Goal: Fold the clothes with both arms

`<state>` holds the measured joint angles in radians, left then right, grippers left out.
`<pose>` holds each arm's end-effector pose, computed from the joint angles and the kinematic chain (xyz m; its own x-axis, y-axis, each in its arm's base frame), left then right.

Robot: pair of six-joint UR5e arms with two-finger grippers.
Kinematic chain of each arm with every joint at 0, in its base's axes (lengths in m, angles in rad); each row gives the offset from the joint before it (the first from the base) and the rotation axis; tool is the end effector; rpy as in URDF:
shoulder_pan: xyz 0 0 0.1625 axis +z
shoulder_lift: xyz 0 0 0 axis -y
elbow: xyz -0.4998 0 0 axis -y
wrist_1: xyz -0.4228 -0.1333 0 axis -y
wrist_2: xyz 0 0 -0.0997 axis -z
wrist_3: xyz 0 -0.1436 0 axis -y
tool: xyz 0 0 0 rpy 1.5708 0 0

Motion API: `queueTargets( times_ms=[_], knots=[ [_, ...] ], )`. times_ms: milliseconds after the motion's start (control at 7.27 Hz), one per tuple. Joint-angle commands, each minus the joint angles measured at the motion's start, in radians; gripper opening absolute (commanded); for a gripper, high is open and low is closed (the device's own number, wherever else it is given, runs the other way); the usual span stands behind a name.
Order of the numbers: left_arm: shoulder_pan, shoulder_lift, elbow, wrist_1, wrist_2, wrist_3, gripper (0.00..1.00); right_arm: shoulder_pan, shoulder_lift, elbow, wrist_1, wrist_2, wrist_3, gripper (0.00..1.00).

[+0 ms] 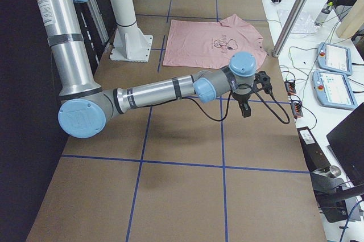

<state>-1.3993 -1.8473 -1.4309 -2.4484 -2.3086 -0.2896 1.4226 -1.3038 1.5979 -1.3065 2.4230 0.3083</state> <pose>0.0830 -0.6942 0.5572 0.6311 0.5117 -0.5830 0.0940 0.6956 0.7122 -0.0742 -0.6675 0.5494 0.6023 -0.2139 0.7691 -0.0604 0.9484 0.3111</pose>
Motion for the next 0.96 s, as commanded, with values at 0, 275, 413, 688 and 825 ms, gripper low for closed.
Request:
queueTargets(
  times_ms=[0, 275, 413, 688, 825],
  knots=[
    [0.103, -0.035, 0.010, -0.023, 0.005, -0.198, 0.98, -0.182, 0.127, -0.009, 0.010, -0.182, 0.311, 1.00],
    [0.175, -0.050, 0.009, -0.021, 0.114, -0.293, 0.94, -0.331, 0.269, -0.105, 0.015, -0.330, 0.501, 0.96],
    [0.196, -0.050, 0.004, -0.024, 0.136, -0.305, 0.96, -0.388, 0.325, -0.206, 0.130, -0.369, 0.606, 0.91],
    [0.200, -0.053, -0.003, -0.030, 0.143, -0.303, 0.99, -0.520, 0.348, -0.303, 0.274, -0.526, 0.750, 0.79],
    [0.200, -0.053, -0.002, -0.030, 0.143, -0.303, 0.99, -0.551, 0.356, -0.318, 0.273, -0.556, 0.752, 0.76]
  ],
)
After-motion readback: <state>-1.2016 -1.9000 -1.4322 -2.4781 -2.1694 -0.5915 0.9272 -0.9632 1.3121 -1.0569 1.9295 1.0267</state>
